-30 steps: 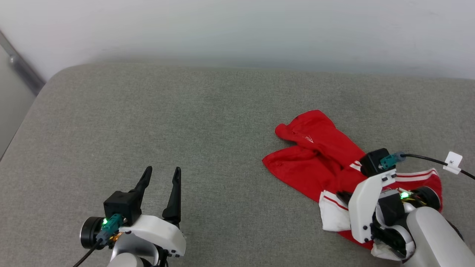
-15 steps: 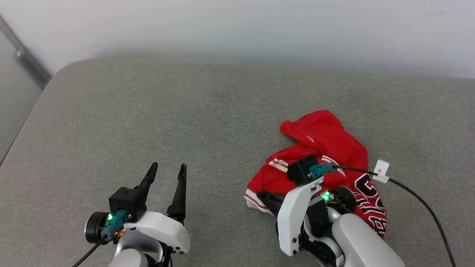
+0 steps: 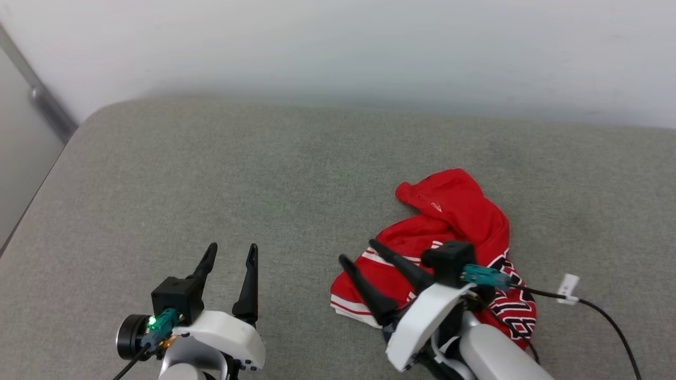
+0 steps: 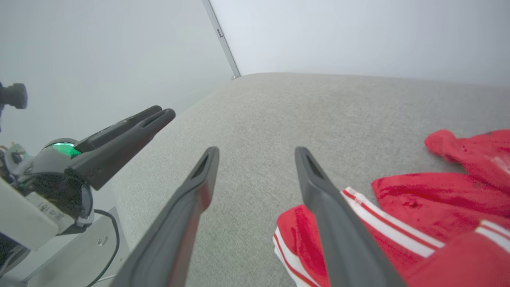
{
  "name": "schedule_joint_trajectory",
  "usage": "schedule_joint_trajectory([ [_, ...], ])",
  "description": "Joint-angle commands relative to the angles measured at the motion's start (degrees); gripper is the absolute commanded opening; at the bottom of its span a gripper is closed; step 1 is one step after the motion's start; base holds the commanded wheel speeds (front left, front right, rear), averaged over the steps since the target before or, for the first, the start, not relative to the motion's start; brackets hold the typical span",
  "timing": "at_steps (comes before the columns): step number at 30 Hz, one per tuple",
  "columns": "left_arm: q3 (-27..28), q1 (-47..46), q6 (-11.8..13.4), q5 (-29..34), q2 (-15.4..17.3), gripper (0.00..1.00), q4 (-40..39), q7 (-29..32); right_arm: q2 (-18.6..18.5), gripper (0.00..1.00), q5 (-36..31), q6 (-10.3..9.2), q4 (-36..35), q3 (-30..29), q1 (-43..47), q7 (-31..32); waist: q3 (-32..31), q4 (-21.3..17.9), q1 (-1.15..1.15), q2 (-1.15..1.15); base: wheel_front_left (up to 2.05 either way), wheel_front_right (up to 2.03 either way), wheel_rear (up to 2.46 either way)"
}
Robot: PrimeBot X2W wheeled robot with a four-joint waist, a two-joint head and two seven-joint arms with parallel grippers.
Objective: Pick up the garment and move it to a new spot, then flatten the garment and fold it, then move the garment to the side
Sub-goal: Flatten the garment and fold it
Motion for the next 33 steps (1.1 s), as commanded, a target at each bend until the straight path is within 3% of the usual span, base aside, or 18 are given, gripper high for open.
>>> schedule_joint_trajectory([
  [1, 0.1, 1.0, 0.4, -0.1, 0.3, 1.0, -0.3, -0.2, -0.7, 1.0, -1.7, -0.02, -1.3, -2.5, 1.6, -2.3, -1.4, -1.0, 0.0, 0.0, 0.0, 0.0, 0.0],
  [8, 0.5, 2.6, 1.4, -0.3, 1.1, 1.0, -1.2, 0.2, -2.3, 1.0, -9.1, -0.01, -6.7, -15.2, 5.7, -4.1, -3.5, -2.9, 0.0, 0.0, 0.0, 0.0, 0.0],
  [18, 0.3, 4.2, 2.4, -0.4, 1.9, 1.0, -2.5, 1.1, -2.8, 1.0, -18.8, -0.02, -21.6, -34.7, 16.1, 1.2, -5.0, -4.7, 0.0, 0.0, 0.0, 0.0, 0.0],
  [28, -0.2, 3.0, 1.6, -0.6, 3.3, 1.0, -3.2, 2.7, -0.8, 1.0, -20.0, -0.02, -31.3, -37.6, 25.2, 5.3, -5.8, -5.7, 0.0, 0.0, 0.0, 0.0, 0.0],
  [33, -2.5, -1.9, -0.6, -0.5, 3.8, 1.0, -3.4, 8.3, -0.2, 1.0, -19.9, -0.02, -32.9, -37.6, 26.9, 6.5, -5.1, -5.9, 0.0, 0.0, 0.0, 0.0, 0.0],
])
